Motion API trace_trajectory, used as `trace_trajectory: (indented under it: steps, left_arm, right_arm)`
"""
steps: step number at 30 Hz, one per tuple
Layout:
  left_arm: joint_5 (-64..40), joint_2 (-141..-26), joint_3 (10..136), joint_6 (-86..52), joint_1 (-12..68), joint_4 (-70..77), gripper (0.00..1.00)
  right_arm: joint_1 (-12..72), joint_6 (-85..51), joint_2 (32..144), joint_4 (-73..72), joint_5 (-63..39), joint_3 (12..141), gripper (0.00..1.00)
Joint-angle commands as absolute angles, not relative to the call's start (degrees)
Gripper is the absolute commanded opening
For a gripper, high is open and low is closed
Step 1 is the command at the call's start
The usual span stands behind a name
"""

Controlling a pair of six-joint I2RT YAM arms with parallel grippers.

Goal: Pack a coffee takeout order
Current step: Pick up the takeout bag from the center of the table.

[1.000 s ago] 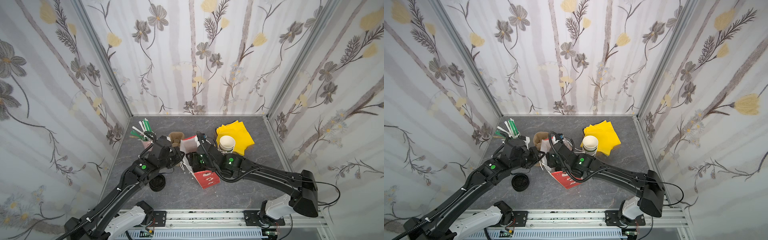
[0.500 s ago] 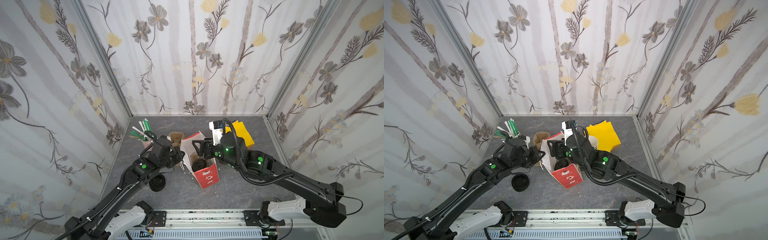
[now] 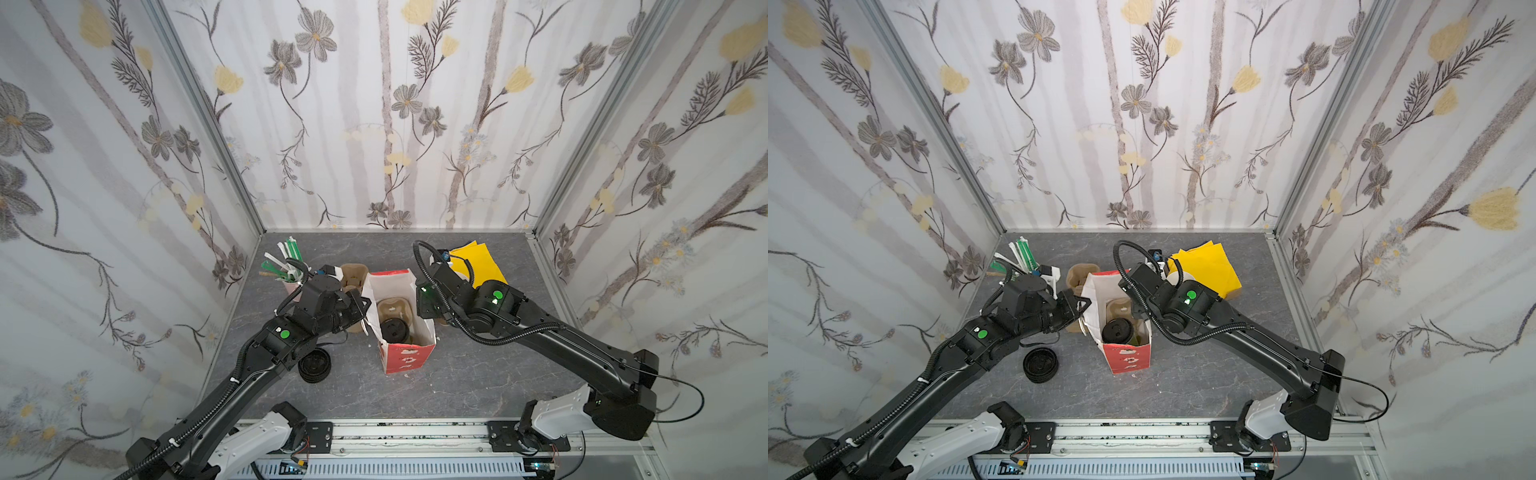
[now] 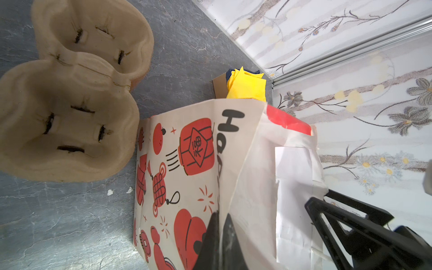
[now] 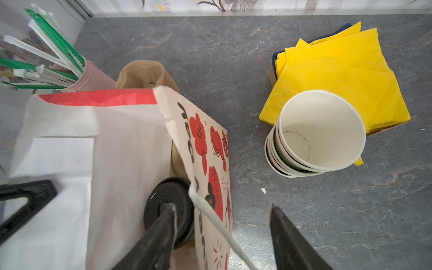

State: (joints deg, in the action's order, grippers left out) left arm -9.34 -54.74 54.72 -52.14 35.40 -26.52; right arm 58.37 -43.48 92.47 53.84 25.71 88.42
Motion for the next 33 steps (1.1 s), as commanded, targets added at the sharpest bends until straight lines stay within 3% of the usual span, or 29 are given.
trace_trajectory:
  steps: [1, 11, 33]
  left_arm:
    - [-9.80, -54.06, 54.06, -49.91, 35.34, -24.26, 0.00]
    - [-12.00, -53.35, 54.56, -46.77, 35.39, -22.51, 0.00]
    - [-4.48, -45.09, 45.89, -32.06, 38.23, -9.28, 0.00]
  right_arm:
    - [57.95, -43.80, 93.40, 54.25, 23.17, 89.05, 0.50]
    - [57.14, -41.09, 91.93, 48.55, 17.99, 88.91, 0.01]
    - [60.73, -36.69, 80.05, 25.97, 25.99, 72.45, 0.00]
